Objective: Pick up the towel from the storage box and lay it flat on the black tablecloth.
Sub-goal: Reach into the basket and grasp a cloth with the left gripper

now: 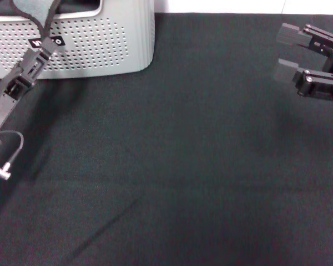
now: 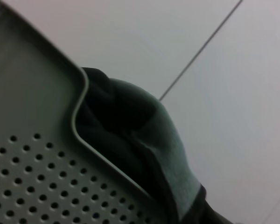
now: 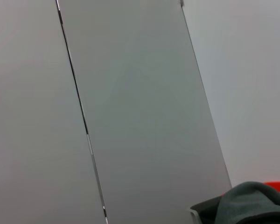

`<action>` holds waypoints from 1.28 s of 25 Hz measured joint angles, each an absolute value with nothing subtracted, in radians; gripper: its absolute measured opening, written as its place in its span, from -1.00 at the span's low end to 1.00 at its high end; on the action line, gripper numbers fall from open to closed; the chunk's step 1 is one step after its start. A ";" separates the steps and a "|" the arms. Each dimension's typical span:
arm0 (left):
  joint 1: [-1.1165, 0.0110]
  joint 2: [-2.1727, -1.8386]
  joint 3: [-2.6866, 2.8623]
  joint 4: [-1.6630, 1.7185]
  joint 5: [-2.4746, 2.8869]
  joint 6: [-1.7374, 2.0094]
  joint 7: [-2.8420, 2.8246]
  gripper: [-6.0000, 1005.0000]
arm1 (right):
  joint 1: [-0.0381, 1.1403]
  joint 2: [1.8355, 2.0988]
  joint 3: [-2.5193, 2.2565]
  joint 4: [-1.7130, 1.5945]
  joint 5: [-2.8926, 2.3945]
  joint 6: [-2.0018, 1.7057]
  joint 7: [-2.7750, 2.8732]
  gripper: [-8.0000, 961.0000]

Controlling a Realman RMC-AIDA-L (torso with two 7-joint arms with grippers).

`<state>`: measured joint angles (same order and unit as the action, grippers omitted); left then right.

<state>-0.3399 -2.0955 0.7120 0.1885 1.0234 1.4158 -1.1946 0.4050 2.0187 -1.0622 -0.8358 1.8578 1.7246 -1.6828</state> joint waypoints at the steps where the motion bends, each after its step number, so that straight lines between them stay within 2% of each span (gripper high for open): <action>1: -0.346 -2.096 0.712 0.177 1.008 1.412 -1.194 0.77 | 0.405 2.019 -1.062 -0.835 1.858 1.725 -1.683 0.82; 25: -0.385 -2.095 0.721 0.156 0.992 1.370 -1.204 0.76 | 0.405 2.022 -1.054 -0.832 1.858 1.738 -1.683 0.81; 32: -0.399 -2.095 0.719 0.140 0.985 1.373 -1.221 0.48 | 0.405 2.022 -1.057 -0.830 1.858 1.738 -1.683 0.81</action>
<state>-0.3986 -2.0953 0.7191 0.1398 0.9852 1.3731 -1.2212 0.4051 2.0218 -1.0574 -0.8299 1.8581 1.7379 -1.6826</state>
